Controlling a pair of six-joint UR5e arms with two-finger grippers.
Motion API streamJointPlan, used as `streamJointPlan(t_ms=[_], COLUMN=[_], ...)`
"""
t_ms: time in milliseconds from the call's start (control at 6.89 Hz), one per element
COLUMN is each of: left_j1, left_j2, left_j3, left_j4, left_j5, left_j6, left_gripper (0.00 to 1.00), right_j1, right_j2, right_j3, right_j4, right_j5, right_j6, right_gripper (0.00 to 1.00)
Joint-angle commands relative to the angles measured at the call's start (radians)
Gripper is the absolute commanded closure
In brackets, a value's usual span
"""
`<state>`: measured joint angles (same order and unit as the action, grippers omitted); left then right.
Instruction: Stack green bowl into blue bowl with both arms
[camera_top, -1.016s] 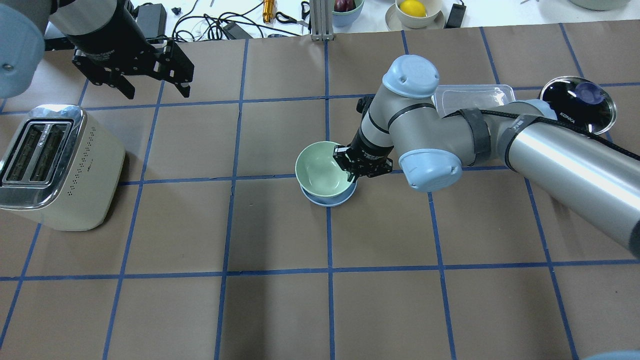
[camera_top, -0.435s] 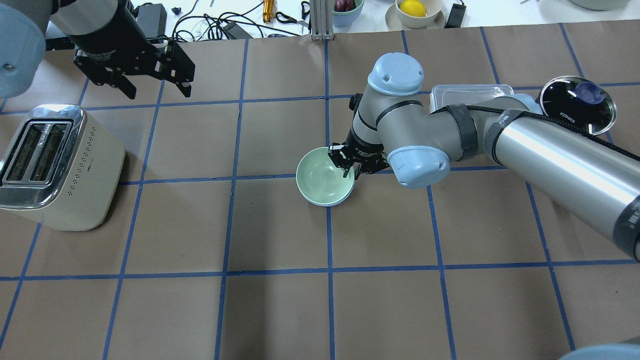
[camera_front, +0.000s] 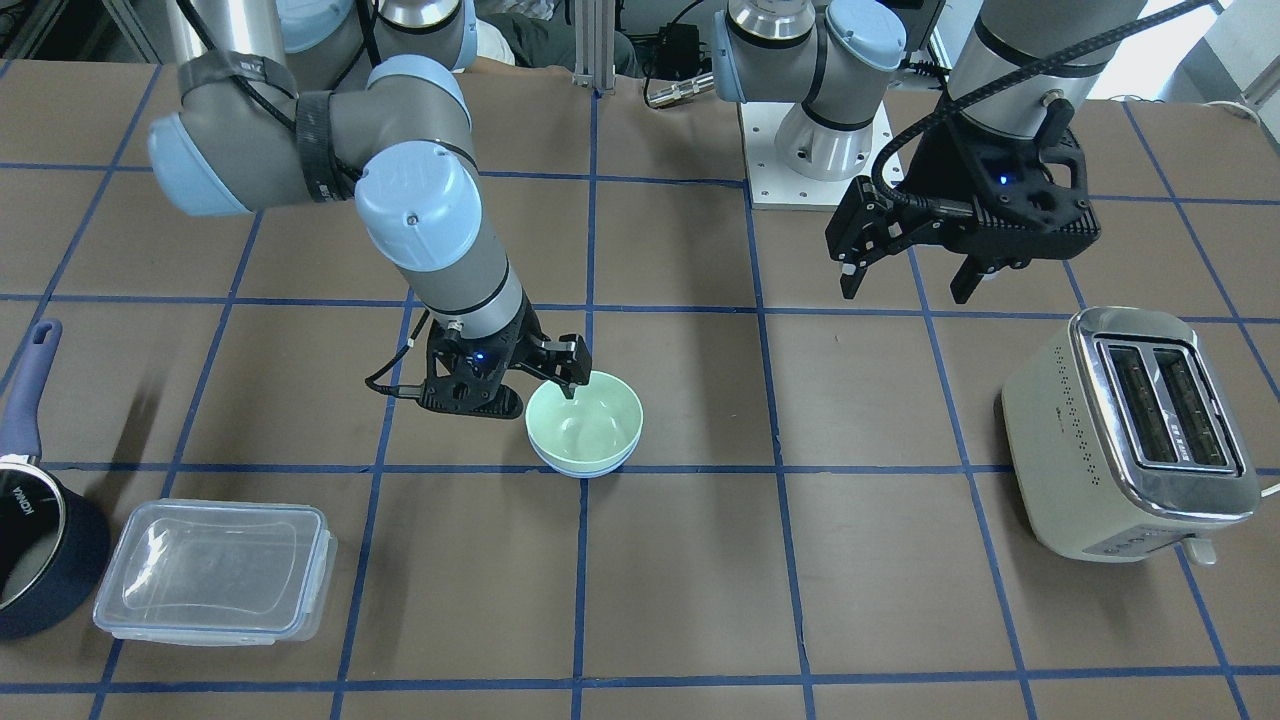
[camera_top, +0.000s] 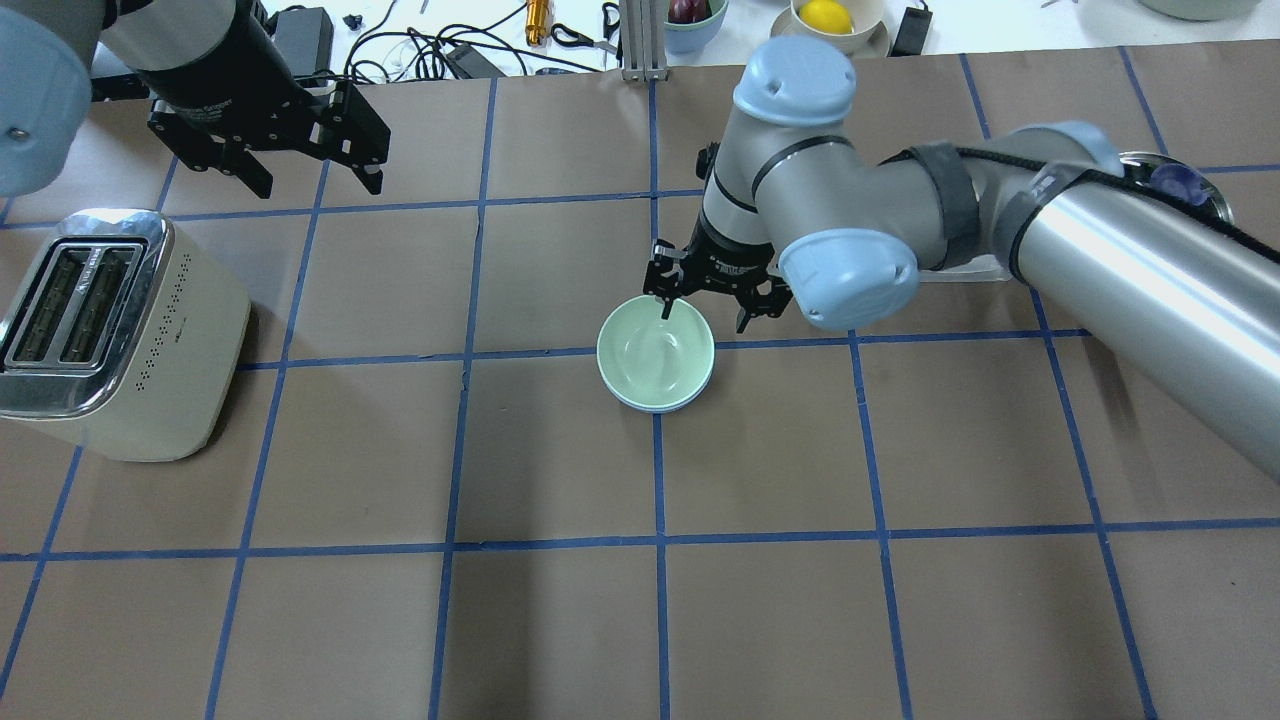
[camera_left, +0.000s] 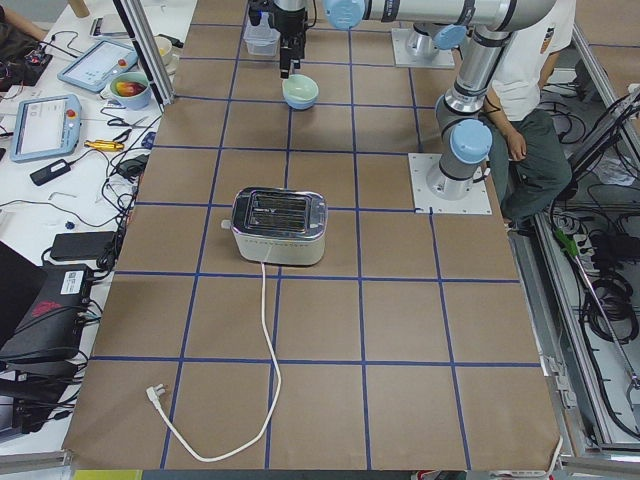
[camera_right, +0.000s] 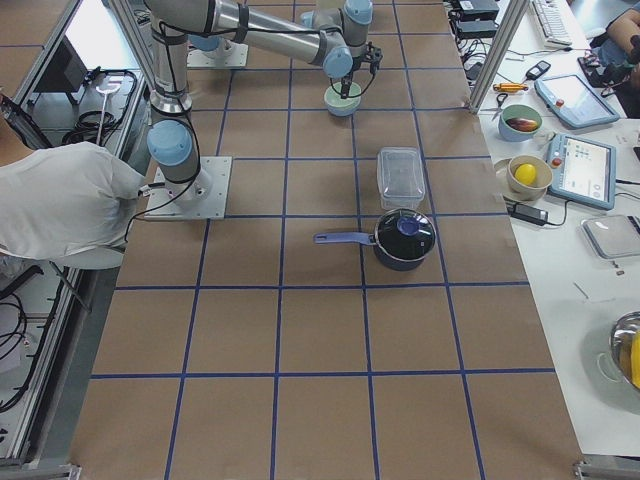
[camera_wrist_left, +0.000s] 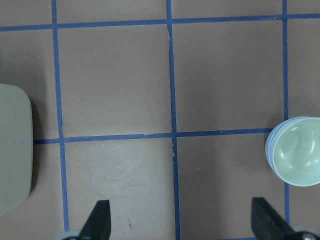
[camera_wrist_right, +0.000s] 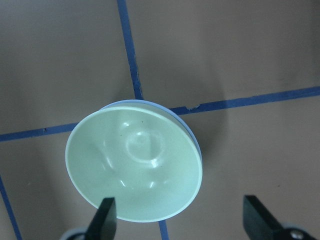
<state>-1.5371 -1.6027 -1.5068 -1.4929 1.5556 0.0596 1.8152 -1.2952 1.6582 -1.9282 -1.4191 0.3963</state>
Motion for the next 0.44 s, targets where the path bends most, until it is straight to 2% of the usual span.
streamJointPlan(t_ms=[0, 145, 290], left_j1=[0.000, -0.003, -0.006], left_j2=[0.001, 0.001, 0.001], left_j3=[-0.001, -0.001, -0.001], left_j4=[-0.001, -0.001, -0.001], left_j5=[0.000, 0.000, 0.000], left_j6=[-0.001, -0.003, -0.004], left_gripper=[0.00, 0.00, 0.00], right_j1=[0.003, 0.003, 0.001], right_j2=[-0.071, -0.103, -0.154], right_j3=[-0.171, -0.225, -0.224], right_j4=[0.199, 0.254, 0.282], right_j5=[-0.116, -0.118, -0.118], right_j6=[-0.040, -0.045, -0.074], right_gripper=[0.00, 0.00, 0.00])
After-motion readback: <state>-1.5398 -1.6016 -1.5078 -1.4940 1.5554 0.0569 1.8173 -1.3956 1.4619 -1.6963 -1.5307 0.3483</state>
